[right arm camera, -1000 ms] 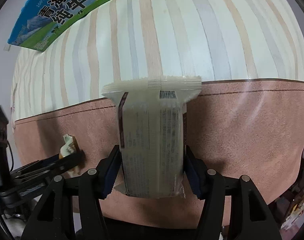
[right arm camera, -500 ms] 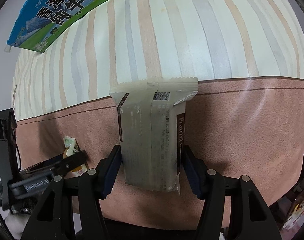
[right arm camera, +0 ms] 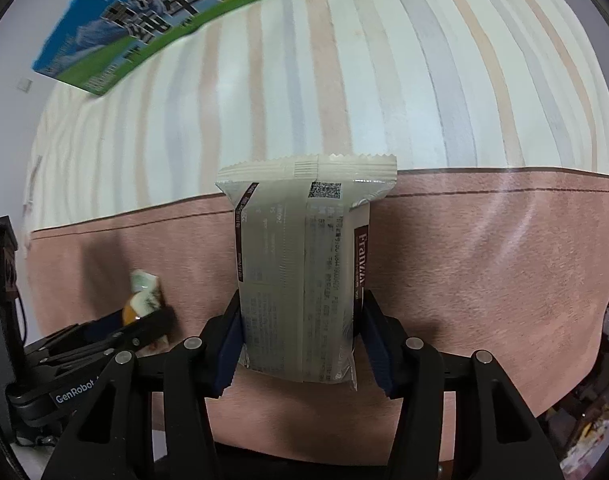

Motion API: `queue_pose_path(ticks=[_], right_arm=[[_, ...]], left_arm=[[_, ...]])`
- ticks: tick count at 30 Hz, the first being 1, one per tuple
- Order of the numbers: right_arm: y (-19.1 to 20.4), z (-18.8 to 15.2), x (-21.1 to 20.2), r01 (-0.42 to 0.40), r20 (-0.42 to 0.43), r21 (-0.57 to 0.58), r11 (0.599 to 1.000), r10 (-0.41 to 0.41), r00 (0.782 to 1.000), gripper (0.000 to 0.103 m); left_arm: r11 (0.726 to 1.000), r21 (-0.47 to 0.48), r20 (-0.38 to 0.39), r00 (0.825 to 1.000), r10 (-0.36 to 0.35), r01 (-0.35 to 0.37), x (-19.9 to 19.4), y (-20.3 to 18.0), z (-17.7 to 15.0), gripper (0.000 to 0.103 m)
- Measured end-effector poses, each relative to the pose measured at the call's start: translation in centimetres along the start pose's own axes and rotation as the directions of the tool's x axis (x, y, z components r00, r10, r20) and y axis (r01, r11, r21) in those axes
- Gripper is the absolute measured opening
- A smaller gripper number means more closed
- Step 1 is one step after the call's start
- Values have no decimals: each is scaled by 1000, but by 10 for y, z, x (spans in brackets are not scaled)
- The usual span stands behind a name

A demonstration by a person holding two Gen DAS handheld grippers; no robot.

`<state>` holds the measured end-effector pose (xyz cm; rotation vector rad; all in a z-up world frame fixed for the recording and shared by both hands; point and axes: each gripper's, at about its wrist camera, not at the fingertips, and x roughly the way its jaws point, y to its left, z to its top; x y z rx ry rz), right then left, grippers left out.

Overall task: Organize snacks
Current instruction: 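Lift both held snacks off the bed toward the box, then lower both snacks into the box and open both tools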

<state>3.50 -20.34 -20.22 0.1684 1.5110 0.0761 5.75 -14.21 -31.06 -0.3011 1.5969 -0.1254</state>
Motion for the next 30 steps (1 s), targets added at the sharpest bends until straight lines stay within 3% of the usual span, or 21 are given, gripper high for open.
queue_pose_path(ticks=[10, 17, 20, 25, 30], right_arm=[[4, 17, -59, -135, 86, 17, 991, 134, 987, 56], [3, 49, -122, -203, 194, 1, 979, 199, 961, 56], [7, 72, -154, -215, 251, -24, 976, 214, 944, 56], [13, 122, -194, -191, 331, -66, 979, 202, 922, 56], [26, 184, -202, -111, 357, -98, 989, 139, 924, 56]], left_arm=[[995, 7, 90, 991, -103, 102, -56, -29, 18, 56], [977, 40, 169, 962, -214, 210, -124, -48, 58, 56], [965, 78, 219, 940, -260, 249, -162, -63, 87, 56], [960, 152, 286, 920, -270, 235, -217, -56, 138, 56], [965, 181, 304, 922, -241, 192, -227, -72, 208, 56]])
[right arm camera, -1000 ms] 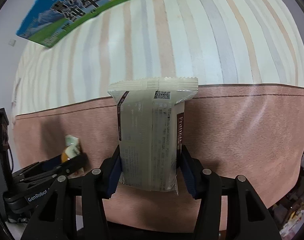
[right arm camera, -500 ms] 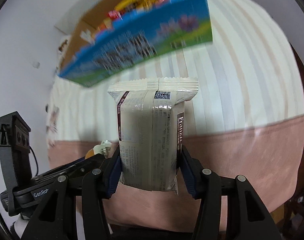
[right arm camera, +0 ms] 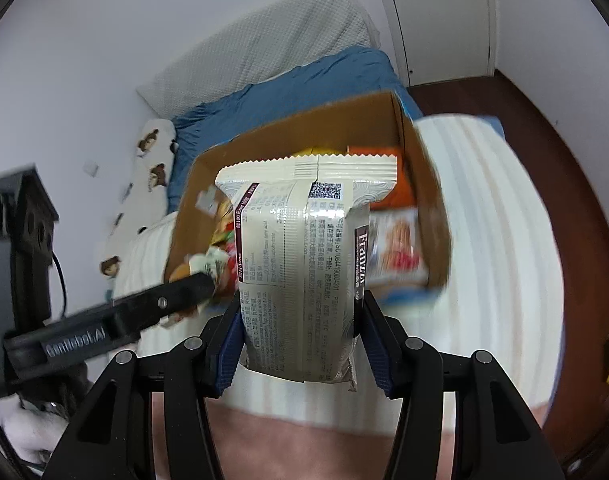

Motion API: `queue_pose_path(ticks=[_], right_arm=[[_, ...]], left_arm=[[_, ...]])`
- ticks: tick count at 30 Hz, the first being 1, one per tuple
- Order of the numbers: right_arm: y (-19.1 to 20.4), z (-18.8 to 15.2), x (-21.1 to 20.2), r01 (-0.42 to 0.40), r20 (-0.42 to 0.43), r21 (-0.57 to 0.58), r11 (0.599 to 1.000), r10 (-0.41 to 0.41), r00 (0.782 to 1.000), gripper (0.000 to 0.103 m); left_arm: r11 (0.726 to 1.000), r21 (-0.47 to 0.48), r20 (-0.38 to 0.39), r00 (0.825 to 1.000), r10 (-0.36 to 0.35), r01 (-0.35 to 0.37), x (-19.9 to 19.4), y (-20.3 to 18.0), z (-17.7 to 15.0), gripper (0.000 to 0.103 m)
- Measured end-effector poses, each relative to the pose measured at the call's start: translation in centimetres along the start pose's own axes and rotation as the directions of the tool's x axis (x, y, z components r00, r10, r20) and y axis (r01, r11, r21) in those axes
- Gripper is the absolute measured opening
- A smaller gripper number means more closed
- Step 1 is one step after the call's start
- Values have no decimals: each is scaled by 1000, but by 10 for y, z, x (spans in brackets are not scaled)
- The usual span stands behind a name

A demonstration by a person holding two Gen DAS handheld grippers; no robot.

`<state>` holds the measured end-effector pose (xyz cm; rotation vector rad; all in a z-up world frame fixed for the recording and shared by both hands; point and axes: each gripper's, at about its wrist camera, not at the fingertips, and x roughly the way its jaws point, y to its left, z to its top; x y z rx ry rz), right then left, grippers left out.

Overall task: Organize snacks
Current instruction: 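Lower both snacks into the box and open both tools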

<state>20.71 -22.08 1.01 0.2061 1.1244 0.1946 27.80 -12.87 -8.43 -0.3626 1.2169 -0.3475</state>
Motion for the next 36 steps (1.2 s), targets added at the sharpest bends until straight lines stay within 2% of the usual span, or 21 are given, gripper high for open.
queue_pose_path(ticks=[3, 8, 11, 15, 17, 18, 19, 20, 21, 22, 23, 24, 25, 36], right_arm=[[-6, 28, 23, 45, -24, -20, 999, -46, 999, 56], [-24, 64, 77, 90, -111, -6, 996, -90, 990, 56], [-30, 75, 105, 127, -144, -32, 991, -130, 981, 56], [-39, 79, 135, 120, -216, -43, 992, -126, 968, 58], [-42, 79, 145, 139, -242, -48, 989, -146, 959, 63], [-43, 79, 147, 155, -247, -49, 987, -163, 955, 68], [-44, 80, 150, 172, -250, -56, 984, -181, 951, 82], [-45, 80, 150, 162, -248, -54, 985, -170, 954, 91], [-46, 81, 151, 165, -250, -54, 985, -173, 953, 95], [-46, 81, 150, 178, -254, -58, 982, -187, 949, 98], [-46, 81, 150, 183, -254, -63, 981, -193, 948, 98], [-46, 82, 148, 182, -254, -62, 981, -192, 948, 98], [-46, 82, 146, 180, -255, -59, 982, -190, 948, 98], [-42, 79, 122, 206, -220, -55, 977, -213, 952, 99]], left_arm=[[999, 14, -19, 999, 41, -41, 29, 4, 39, 56], [993, 21, -86, 989, 119, -117, 79, 18, 75, 56], [987, 40, -117, 980, 161, -157, 101, 25, 82, 56], [977, 70, -155, 966, 208, -199, 124, 30, 84, 56], [971, 91, -173, 956, 235, -223, 131, 31, 83, 58], [969, 86, -179, 953, 243, -231, 133, 33, 83, 58], [971, 76, -183, 954, 238, -228, 133, 35, 83, 57], [970, 71, -182, 953, 241, -231, 132, 37, 83, 57], [966, 77, -176, 950, 256, -246, 130, 36, 83, 58], [959, 86, -170, 944, 281, -270, 129, 36, 84, 67], [955, 88, -171, 940, 295, -284, 127, 36, 84, 75], [957, 79, -174, 941, 289, -280, 125, 38, 84, 89], [961, 67, -172, 946, 276, -268, 122, 39, 84, 91], [964, 55, -114, 957, 266, -261, 77, 34, 69, 94]])
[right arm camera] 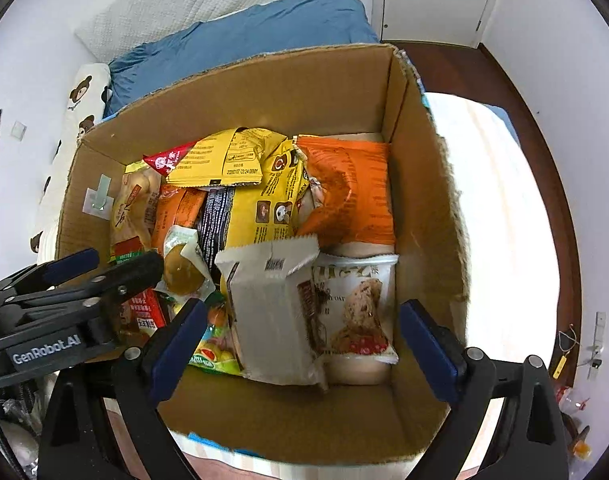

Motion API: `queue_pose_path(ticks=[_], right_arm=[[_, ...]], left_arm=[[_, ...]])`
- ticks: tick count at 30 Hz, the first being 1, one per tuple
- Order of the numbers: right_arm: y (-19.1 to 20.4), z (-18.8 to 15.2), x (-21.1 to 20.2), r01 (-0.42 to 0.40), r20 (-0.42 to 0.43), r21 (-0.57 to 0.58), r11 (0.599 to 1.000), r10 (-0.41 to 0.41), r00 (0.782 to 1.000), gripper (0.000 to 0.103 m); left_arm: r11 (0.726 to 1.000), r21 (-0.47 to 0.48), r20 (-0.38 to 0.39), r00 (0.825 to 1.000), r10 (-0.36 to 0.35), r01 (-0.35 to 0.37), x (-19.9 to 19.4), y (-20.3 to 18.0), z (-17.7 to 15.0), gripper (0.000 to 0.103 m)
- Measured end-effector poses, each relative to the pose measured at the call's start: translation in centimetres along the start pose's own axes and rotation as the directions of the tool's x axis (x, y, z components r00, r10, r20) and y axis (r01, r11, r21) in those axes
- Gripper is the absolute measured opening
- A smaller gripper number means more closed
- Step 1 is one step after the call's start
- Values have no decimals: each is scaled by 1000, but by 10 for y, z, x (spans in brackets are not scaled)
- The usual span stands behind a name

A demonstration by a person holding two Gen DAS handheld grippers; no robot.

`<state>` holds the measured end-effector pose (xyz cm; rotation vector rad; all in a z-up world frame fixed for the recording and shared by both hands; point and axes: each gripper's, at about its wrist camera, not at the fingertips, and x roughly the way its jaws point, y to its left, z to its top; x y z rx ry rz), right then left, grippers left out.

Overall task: Organize snacks
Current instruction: 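Lower both snacks into the box and open both tools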

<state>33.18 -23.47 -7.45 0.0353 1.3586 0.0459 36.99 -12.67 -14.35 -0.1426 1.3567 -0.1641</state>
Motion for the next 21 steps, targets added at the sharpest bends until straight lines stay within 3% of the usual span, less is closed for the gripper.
queue_pose_path(ticks=[8, 21], right_arm=[[-6, -37, -44, 6, 99, 5, 1000, -6, 995, 99], [-5, -120, -130, 11, 294, -7, 1000, -9, 956, 101]], left_arm=[[999, 10, 119, 992, 45, -46, -42, 3, -35, 94], [996, 17, 326, 943, 72, -82, -120, 2, -136, 94]])
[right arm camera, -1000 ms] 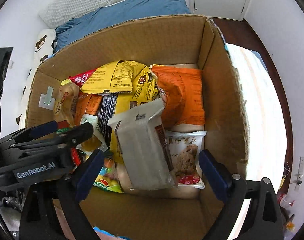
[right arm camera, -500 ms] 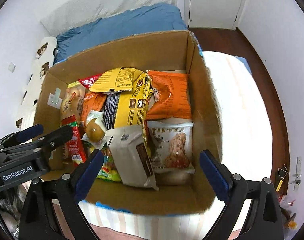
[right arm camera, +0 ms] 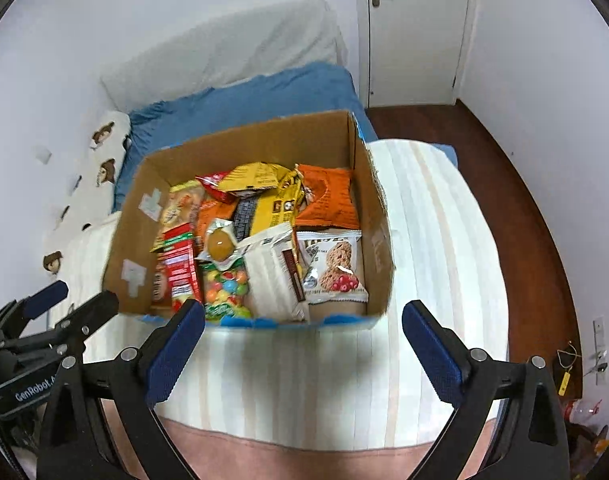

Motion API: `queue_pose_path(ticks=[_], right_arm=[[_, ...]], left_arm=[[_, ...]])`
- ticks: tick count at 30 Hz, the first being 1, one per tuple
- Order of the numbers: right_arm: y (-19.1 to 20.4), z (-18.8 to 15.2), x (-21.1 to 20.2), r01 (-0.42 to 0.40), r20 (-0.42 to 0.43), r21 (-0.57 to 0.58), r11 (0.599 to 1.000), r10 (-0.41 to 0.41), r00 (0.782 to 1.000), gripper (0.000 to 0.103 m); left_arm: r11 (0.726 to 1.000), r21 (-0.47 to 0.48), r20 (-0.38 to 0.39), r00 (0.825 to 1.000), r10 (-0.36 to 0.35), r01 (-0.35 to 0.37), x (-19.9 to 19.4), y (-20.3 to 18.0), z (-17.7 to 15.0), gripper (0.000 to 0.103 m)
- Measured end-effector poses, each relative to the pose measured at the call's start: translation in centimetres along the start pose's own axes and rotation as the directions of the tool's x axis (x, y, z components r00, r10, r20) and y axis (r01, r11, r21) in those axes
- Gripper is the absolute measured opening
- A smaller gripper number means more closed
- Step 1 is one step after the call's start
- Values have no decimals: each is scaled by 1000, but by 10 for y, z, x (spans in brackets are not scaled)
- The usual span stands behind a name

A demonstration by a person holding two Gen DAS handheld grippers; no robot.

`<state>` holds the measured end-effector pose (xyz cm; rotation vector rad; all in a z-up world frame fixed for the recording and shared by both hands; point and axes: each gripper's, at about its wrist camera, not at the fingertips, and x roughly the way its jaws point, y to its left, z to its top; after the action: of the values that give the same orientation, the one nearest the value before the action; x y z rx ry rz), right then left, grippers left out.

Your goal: Organize snacks

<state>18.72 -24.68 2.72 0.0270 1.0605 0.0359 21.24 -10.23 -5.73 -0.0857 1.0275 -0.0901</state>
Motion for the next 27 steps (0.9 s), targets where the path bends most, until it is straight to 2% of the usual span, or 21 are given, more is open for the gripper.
queue_pose_path(ticks=[8, 16, 27], right_arm=[[12, -44, -79, -17, 116, -44, 999, 22, 993, 101], [14, -84, -150, -3, 224, -46, 999, 13, 975, 101], [16, -121, -214, -15, 277, -51, 999, 29, 961, 101]], left_arm=[[1000, 8, 88, 996, 21, -22, -64, -4, -34, 94], [999, 12, 175, 984, 36, -39, -119, -9, -68, 94], [999, 19, 237, 971, 32, -38, -169, -16, -97, 94]])
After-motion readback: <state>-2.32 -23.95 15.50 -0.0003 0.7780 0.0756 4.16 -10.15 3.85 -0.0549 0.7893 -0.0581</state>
